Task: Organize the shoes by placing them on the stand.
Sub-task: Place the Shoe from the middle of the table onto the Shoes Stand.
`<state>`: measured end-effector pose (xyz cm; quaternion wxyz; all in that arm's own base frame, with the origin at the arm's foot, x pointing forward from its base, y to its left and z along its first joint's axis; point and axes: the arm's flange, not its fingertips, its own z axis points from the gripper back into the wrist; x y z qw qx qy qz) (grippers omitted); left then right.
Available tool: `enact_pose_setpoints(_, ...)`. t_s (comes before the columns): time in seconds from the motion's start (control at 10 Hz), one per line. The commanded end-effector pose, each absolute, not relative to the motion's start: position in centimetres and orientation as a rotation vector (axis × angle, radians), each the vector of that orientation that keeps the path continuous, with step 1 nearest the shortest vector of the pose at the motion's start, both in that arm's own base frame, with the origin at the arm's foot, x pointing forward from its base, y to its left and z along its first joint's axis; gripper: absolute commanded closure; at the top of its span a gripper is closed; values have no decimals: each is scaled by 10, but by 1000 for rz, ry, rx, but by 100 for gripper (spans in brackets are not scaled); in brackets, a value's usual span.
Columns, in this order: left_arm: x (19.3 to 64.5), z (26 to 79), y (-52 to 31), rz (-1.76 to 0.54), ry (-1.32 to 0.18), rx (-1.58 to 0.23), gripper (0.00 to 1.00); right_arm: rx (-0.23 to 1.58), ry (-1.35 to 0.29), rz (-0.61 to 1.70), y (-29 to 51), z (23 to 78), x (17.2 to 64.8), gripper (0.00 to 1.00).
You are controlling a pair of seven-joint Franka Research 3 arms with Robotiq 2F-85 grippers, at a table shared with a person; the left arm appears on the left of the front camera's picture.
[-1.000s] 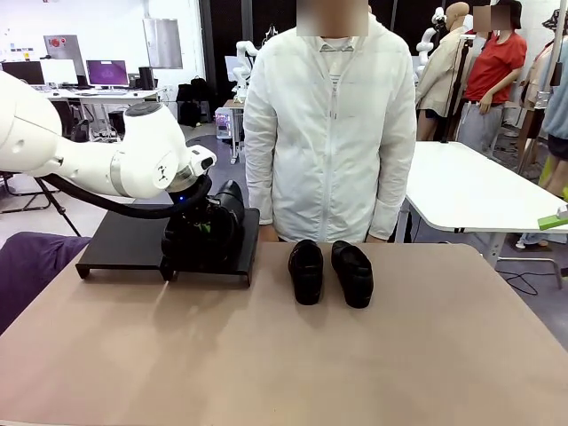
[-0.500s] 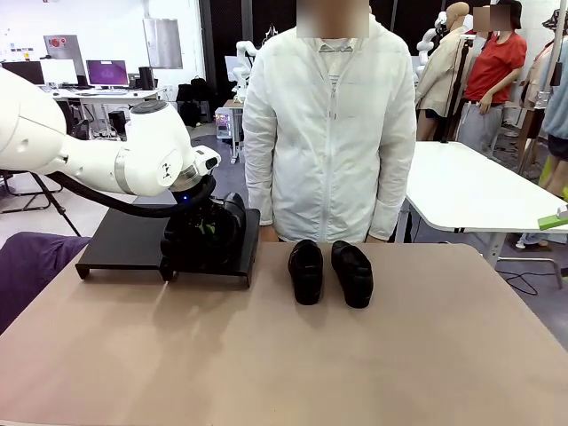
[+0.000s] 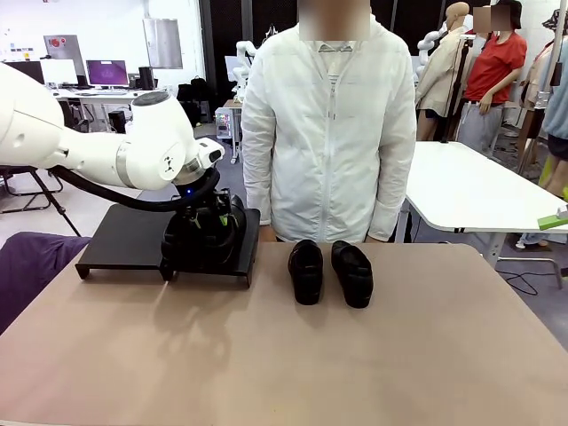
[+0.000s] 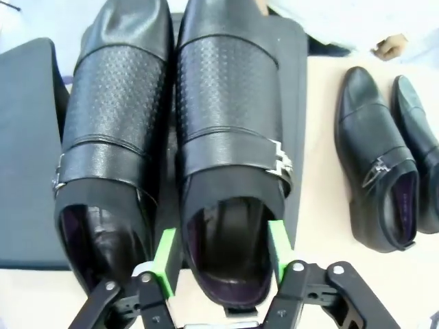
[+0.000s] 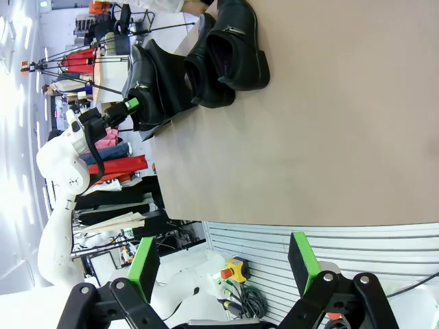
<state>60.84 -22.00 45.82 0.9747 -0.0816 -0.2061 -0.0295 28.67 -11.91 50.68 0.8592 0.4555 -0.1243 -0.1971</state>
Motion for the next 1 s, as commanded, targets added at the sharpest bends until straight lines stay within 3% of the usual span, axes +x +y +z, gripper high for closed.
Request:
enact_pose_setpoints(0.0,582,473,-220,-54,-439,-148,0,976,-277,-397,-120,507,288,0)
enact_pose_setpoints(0.2,534,510,-215,-28,-433,-139,0,976,-277,-397,-120,507,288,0)
enact_pose_setpoints(0.4,457,542,-201,-62,-325,-159,0,976,-277,-397,-120,507,288,0)
enact_pose_setpoints(0.5,406,550,-183,-112,-200,-234,0,976,-277,-397,-120,507,288,0)
enact_pose_setpoints(0.7,317,552,-127,89,-189,-410,0,976,-277,-397,-120,507,288,0)
enact_pose_setpoints(0.9,250,552,-47,203,-336,-710,0,976,-277,-397,-120,507,288,0)
